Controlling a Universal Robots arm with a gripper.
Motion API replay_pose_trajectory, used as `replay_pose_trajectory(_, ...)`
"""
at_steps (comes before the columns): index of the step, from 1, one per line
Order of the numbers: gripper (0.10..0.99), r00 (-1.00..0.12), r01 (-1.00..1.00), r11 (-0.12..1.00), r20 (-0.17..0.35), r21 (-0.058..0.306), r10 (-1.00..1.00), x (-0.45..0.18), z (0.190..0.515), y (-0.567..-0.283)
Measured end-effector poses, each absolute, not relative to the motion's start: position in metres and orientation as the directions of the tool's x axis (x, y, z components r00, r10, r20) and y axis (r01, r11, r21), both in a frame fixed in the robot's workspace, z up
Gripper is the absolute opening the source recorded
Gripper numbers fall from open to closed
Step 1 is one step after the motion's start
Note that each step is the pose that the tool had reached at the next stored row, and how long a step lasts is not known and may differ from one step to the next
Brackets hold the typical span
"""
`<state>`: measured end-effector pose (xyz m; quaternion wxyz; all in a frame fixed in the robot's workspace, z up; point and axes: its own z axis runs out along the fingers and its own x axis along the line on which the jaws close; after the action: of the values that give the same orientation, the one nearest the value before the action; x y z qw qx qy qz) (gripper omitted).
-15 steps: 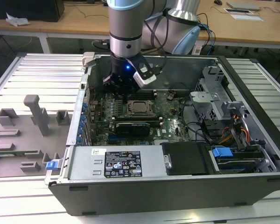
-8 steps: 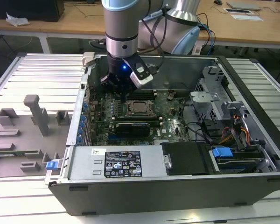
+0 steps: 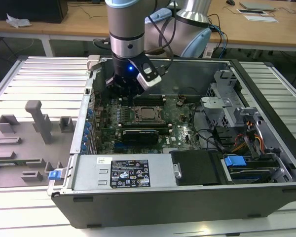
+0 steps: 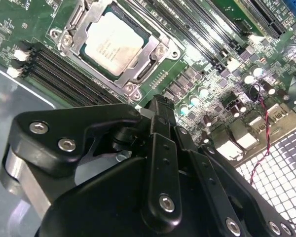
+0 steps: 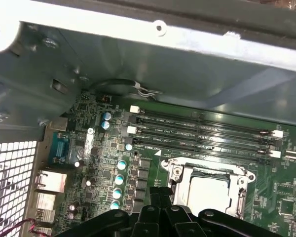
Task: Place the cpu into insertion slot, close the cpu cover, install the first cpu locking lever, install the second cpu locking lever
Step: 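Install the first cpu locking lever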
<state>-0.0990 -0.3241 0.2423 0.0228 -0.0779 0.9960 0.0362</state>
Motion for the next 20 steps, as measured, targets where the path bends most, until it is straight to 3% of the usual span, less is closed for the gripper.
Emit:
replay_pose_trajectory(10, 0.106, -0.986, -0.157, 0.985, -0.06, 0.077, -0.153, -0.108, 0.242, -0.324)
replay_pose_trajectory(20, 0.106, -0.985, -0.159, 0.964, -0.094, 0.211, -0.142, -0.112, 0.242, -0.324)
